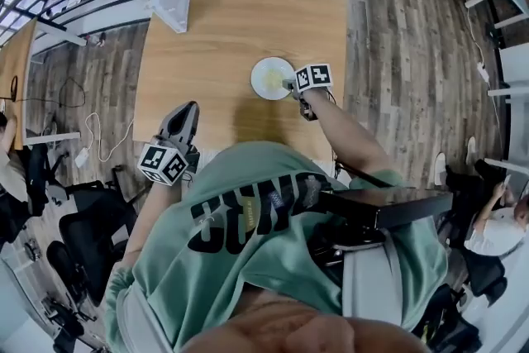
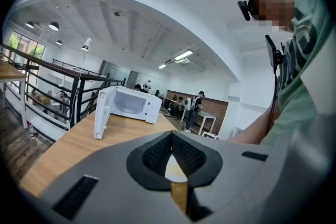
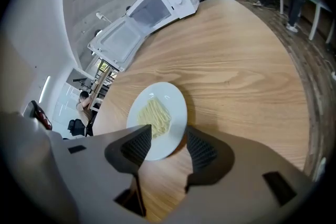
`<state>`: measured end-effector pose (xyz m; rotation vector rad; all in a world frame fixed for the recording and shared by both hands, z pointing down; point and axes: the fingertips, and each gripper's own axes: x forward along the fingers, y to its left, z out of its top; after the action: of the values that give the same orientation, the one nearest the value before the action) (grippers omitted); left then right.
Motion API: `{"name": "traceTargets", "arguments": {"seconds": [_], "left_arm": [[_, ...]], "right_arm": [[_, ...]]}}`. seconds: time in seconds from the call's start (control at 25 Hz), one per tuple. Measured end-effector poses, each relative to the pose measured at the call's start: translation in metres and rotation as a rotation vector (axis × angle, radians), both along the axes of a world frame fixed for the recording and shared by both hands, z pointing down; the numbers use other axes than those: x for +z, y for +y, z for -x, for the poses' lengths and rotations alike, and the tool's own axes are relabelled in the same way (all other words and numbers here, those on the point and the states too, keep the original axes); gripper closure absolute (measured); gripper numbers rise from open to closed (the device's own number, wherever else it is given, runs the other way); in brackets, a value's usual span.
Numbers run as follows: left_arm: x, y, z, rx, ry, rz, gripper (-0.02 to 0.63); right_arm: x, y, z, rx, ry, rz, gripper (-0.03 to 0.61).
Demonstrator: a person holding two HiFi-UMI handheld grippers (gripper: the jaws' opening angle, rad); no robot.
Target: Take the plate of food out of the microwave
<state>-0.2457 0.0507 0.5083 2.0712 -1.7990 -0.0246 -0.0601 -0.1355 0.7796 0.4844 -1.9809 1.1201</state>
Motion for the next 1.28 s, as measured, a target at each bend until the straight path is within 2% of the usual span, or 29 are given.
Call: {"name": "traceTargets", "arguments": {"seconds": [0.16,0.28,0.44,0.72,1.16,1.28], "left_arm": [[-0.001,-0.009,-0.002,0.002,0.007,-0.007,0.609],[-0.005,-0.018,-0.005,0.019,0.009,-0.019,0.609],[-0.013,-0.033,-0.007,0.04,0.01,-0.049,0.611],[-0.028,-0.06,-0.009,0.075,0.015,-0.114,0.609],[-0.049,-0.071,-0.011,0.109,0.013,-0.179,0.609],[-0.052,-0.068,-0.009,0.102,0.011,-0.184,0.611]], "right_arm": [[-0.01,-0.012,-0.007,0.012,-0.029,-0.016,0.383],[-0.027,-0.018,-0.011,0.038,-0.094,-0.018,0.383],[-0.066,-0.029,-0.014,0.082,-0.234,-0.032,0.383],[-0.169,-0.048,-0.027,0.142,-0.507,-0.094,0.385],[-0.281,-0.033,-0.047,0.084,-0.713,-0.176,0.392],[-0.303,-0.027,-0.056,0.09,-0.755,-0.21,0.453]]}}
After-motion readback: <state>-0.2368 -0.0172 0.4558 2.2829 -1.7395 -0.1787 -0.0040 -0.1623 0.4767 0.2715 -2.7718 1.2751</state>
